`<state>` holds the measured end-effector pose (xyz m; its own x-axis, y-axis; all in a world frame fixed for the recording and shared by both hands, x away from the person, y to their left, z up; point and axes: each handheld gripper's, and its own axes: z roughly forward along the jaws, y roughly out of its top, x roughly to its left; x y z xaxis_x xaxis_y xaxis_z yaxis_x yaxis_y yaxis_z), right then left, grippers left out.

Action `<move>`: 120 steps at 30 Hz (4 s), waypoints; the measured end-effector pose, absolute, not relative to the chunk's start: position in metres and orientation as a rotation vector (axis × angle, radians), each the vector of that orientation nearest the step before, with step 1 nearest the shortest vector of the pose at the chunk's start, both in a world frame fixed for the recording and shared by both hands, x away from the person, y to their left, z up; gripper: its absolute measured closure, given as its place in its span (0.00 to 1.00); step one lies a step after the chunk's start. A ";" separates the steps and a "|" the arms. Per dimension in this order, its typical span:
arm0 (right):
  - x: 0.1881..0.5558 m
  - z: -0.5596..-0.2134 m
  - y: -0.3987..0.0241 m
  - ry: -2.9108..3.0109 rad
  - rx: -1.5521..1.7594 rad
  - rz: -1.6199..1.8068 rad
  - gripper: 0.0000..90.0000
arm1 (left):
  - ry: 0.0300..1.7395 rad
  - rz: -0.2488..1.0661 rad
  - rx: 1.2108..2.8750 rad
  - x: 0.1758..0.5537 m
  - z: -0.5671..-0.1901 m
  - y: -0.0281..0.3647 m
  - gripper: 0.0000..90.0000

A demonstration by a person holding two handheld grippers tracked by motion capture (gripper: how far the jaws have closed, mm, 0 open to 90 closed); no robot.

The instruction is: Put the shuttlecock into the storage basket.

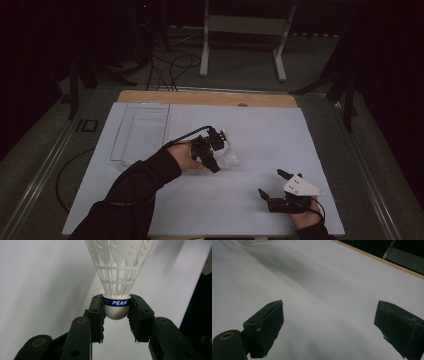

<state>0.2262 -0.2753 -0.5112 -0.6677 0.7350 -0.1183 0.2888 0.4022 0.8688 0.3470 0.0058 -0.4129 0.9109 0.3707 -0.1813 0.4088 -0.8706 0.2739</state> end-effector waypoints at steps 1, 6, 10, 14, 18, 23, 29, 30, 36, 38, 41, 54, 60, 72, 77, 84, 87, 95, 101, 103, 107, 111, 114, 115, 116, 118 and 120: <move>0.226 -0.511 -0.275 2.173 0.871 1.203 0.10 | 0.580 -0.169 2.768 0.346 -0.412 0.007 0.74; 0.226 -0.510 -0.275 2.171 0.869 1.202 0.10 | 0.576 -0.176 2.759 0.345 -0.406 0.011 0.74; 0.226 -0.511 -0.275 2.171 0.869 1.202 0.10 | 0.584 -0.174 2.750 0.345 -0.402 0.016 0.74; 0.226 -0.511 -0.275 2.173 0.866 1.202 0.10 | 0.589 -0.174 2.742 0.345 -0.398 0.020 0.74; 0.226 -0.511 -0.275 2.171 0.868 1.203 0.10 | 0.590 -0.170 2.731 0.345 -0.395 0.023 0.74; 0.226 -0.510 -0.275 2.171 0.870 1.204 0.10 | 0.580 -0.151 2.732 0.342 -0.387 0.029 0.74; 0.226 -0.510 -0.275 2.167 0.872 1.207 0.10 | 0.603 -0.146 2.734 0.343 -0.383 0.036 0.74; 0.226 -0.510 -0.275 2.167 0.871 1.207 0.10 | 0.604 -0.149 2.730 0.343 -0.382 0.038 0.74; 0.226 -0.510 -0.274 2.170 0.872 1.205 0.10 | 0.610 -0.146 2.723 0.343 -0.378 0.043 0.74; 0.226 -0.510 -0.274 2.169 0.871 1.204 0.10 | 0.607 -0.135 2.727 0.342 -0.377 0.045 0.74; 0.226 -0.510 -0.274 2.169 0.871 1.204 0.10 | 0.613 -0.129 2.728 0.342 -0.374 0.049 0.74; 0.226 -0.511 -0.274 2.171 0.870 1.204 0.10 | 0.665 -0.111 2.706 0.344 -0.367 0.068 0.74; 0.226 -0.510 -0.274 2.170 0.870 1.202 0.10 | 0.676 -0.105 2.701 0.345 -0.364 0.077 0.74; 0.226 -0.511 -0.274 2.169 0.870 1.201 0.10 | 0.719 -0.098 2.682 0.344 -0.358 0.100 0.74; 0.226 -0.511 -0.274 2.170 0.870 1.202 0.10 | 0.751 -0.078 2.670 0.345 -0.357 0.111 0.74; 0.226 -0.511 -0.273 2.171 0.872 1.200 0.10 | 0.788 -0.065 2.649 0.345 -0.355 0.126 0.74; 0.226 -0.511 -0.273 2.170 0.870 1.200 0.10 | 0.806 -0.059 2.643 0.345 -0.354 0.133 0.74; 0.225 -0.510 -0.272 2.171 0.865 1.197 0.10 | 0.837 -0.038 2.631 0.345 -0.353 0.149 0.74; 0.225 -0.510 -0.272 2.169 0.867 1.196 0.10 | 0.867 -0.025 2.622 0.346 -0.353 0.161 0.74; 0.225 -0.510 -0.272 2.170 0.866 1.196 0.10 | 0.878 -0.023 2.619 0.346 -0.352 0.166 0.74; 0.225 -0.510 -0.272 2.170 0.862 1.195 0.10 | 0.900 -0.020 2.610 0.346 -0.353 0.175 0.74; 0.225 -0.510 -0.271 2.169 0.858 1.198 0.10 | 0.927 -0.011 2.607 0.346 -0.353 0.186 0.74; 0.225 -0.510 -0.272 2.168 0.859 1.199 0.10 | 0.958 -0.005 2.595 0.346 -0.353 0.195 0.74; 0.225 -0.510 -0.272 2.170 0.860 1.199 0.10 | 0.967 -0.003 2.589 0.346 -0.353 0.198 0.74; 0.225 -0.510 -0.272 2.170 0.860 1.199 0.10 | 0.967 -0.003 2.589 0.346 -0.353 0.198 0.74; 0.225 -0.510 -0.271 2.172 0.862 1.197 0.10 | 0.994 0.001 2.579 0.347 -0.354 0.205 0.74; 0.225 -0.510 -0.271 2.171 0.861 1.196 0.10 | 1.006 -0.001 2.578 0.348 -0.355 0.209 0.74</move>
